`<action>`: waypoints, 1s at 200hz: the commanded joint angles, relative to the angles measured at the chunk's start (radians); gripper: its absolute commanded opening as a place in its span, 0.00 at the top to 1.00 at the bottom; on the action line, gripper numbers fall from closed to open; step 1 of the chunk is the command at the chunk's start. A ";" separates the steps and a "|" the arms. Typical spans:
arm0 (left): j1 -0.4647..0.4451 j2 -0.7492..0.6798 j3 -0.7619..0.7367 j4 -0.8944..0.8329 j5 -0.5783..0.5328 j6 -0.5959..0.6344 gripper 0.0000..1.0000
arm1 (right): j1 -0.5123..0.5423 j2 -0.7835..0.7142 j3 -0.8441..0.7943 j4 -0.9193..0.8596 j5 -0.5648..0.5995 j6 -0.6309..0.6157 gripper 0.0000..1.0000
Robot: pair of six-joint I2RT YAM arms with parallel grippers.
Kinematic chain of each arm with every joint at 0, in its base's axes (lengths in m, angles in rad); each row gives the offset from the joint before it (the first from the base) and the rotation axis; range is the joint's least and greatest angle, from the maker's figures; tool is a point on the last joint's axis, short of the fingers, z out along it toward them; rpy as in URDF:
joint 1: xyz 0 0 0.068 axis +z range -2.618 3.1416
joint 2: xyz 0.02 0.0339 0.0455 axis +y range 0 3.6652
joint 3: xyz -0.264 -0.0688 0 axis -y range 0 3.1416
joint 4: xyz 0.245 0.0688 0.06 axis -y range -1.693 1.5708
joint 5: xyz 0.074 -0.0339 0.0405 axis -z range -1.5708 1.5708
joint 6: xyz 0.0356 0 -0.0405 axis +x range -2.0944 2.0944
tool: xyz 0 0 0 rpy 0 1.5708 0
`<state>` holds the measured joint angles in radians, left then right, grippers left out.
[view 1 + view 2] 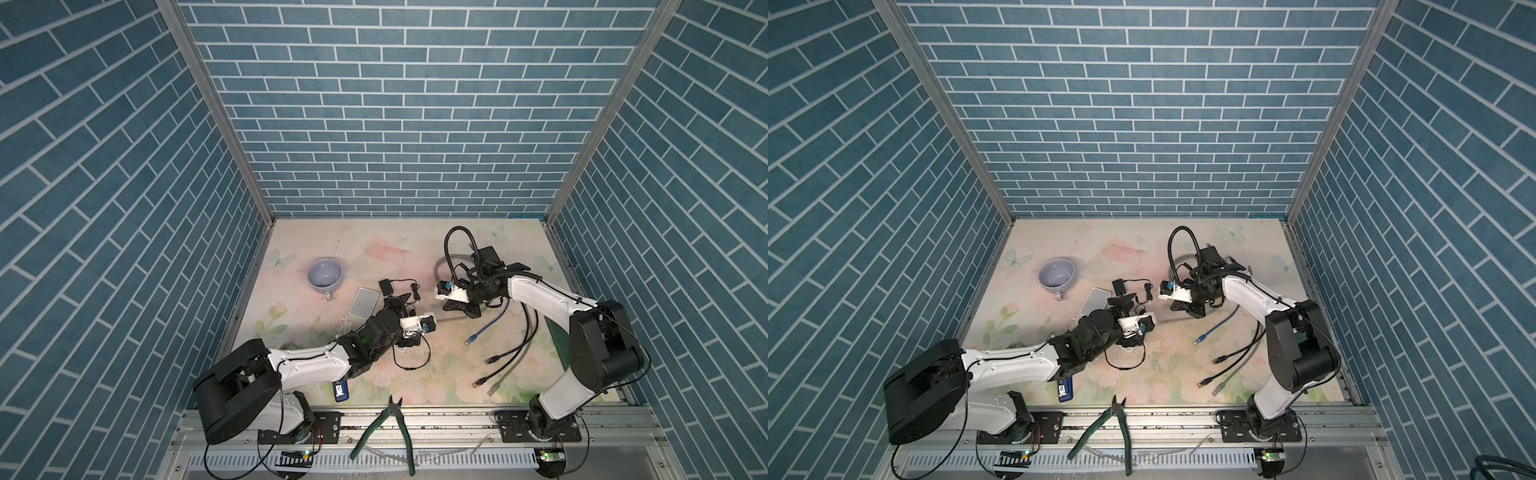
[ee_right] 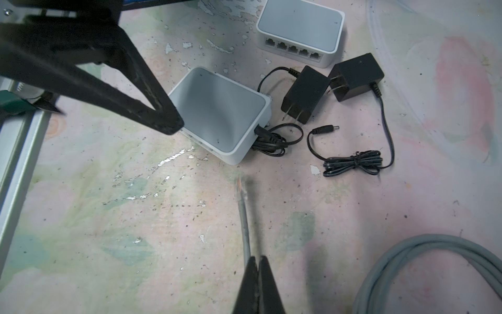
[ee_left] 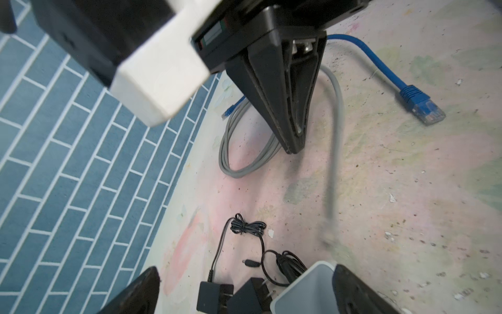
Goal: Insert the plug into the switch port
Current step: 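Lift the grey cable plug with the right gripper while the left gripper approaches it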
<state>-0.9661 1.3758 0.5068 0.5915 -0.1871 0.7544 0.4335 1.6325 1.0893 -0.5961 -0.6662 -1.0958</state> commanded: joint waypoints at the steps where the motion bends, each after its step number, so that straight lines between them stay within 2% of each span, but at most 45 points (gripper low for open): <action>1: -0.005 0.020 0.022 0.095 0.058 0.094 0.02 | -0.003 0.013 0.051 -0.072 -0.068 -0.011 1.00; 28: -0.004 0.041 0.043 0.069 0.090 0.145 0.14 | -0.002 0.008 0.043 -0.071 -0.081 -0.018 1.00; 49: -0.005 0.038 0.041 0.058 0.093 0.143 0.15 | -0.001 0.000 0.024 -0.047 -0.040 -0.011 1.00; 53: -0.004 0.035 0.037 0.057 0.095 0.137 0.15 | -0.001 -0.001 0.014 -0.036 -0.030 -0.007 1.00; 67: -0.004 0.013 0.013 0.078 0.099 0.094 0.13 | 0.000 -0.009 -0.030 0.010 0.019 -0.007 0.86; 91: -0.004 -0.040 -0.049 0.125 0.097 0.006 0.09 | 0.005 0.003 -0.072 0.047 0.101 -0.017 0.79; 123: -0.004 -0.123 -0.093 0.074 0.077 -0.098 0.06 | 0.022 0.052 -0.076 0.023 0.203 -0.038 0.75; 167: -0.004 -0.218 -0.114 -0.004 -0.001 -0.235 0.01 | 0.048 0.083 -0.091 0.026 0.252 -0.053 0.72; 200: -0.004 -0.258 -0.087 -0.085 -0.088 -0.330 0.00 | 0.071 0.115 -0.083 0.019 0.280 -0.061 0.72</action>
<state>-0.9672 1.1419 0.4000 0.5823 -0.1947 0.5335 0.4881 1.7191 1.0264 -0.5571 -0.4137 -1.1084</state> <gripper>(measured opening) 0.995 0.282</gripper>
